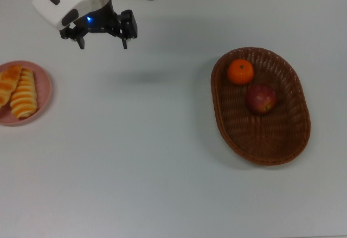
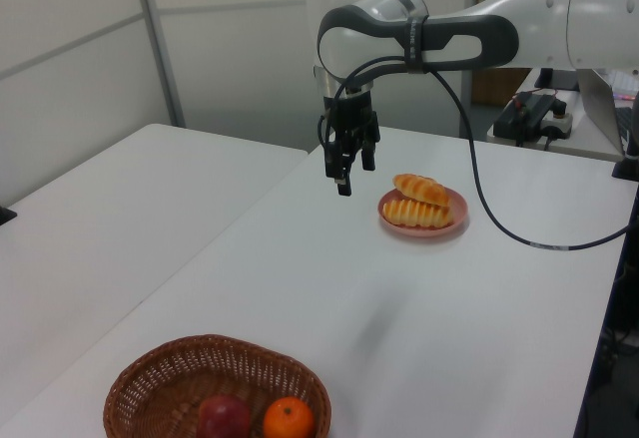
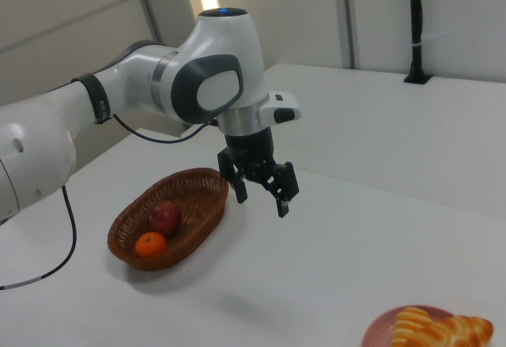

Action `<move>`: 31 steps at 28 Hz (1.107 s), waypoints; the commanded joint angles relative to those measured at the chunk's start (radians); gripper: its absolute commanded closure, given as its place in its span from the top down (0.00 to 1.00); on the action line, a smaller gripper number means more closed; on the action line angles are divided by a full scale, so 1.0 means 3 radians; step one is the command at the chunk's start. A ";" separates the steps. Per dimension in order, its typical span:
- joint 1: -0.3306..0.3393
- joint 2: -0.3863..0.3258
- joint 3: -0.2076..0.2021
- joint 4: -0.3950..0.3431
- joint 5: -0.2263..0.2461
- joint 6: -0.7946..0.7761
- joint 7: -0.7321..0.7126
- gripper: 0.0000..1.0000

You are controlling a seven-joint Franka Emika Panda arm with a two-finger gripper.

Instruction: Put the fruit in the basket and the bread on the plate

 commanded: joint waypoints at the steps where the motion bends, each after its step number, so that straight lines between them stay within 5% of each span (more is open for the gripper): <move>1: 0.0026 -0.0024 -0.0033 -0.0035 0.0029 -0.0022 -0.0081 1.00; 31: 0.0031 0.0001 -0.0033 -0.0030 0.0019 -0.0022 -0.0122 1.00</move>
